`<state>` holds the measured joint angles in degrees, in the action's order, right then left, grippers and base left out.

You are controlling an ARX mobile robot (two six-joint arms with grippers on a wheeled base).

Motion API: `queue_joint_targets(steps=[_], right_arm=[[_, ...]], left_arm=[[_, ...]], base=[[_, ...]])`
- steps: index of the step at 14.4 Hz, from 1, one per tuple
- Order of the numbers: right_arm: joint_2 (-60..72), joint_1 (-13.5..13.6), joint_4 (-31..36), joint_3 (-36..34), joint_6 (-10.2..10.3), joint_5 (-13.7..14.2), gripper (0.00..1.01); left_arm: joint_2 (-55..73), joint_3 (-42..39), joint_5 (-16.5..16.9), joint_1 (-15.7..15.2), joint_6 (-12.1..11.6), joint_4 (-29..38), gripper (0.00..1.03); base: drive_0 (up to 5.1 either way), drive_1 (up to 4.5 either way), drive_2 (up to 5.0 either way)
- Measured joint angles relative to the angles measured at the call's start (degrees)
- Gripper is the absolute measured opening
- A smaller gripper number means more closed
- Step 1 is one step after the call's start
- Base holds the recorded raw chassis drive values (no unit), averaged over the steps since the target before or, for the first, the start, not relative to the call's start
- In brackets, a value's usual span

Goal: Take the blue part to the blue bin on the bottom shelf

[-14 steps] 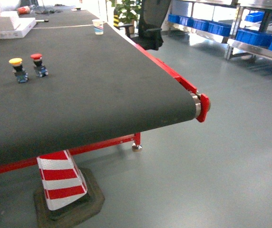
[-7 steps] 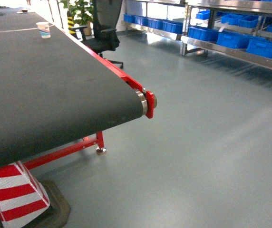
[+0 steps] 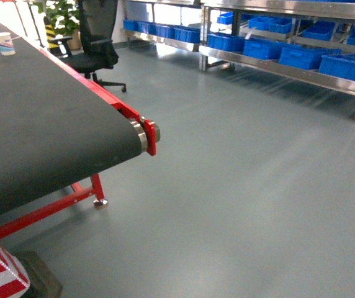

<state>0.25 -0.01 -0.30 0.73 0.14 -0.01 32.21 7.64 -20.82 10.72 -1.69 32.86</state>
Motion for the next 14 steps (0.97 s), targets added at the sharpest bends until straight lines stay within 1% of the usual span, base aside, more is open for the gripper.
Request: queue_joint_targets(steps=[14], right_arm=[[0.0,0.0,0.0,0.0,0.0,0.0,0.98]], left_arm=[[0.0,0.0,0.0,0.0,0.0,0.0,0.44]], base=[[-1.6,-1.60,-1.6]])
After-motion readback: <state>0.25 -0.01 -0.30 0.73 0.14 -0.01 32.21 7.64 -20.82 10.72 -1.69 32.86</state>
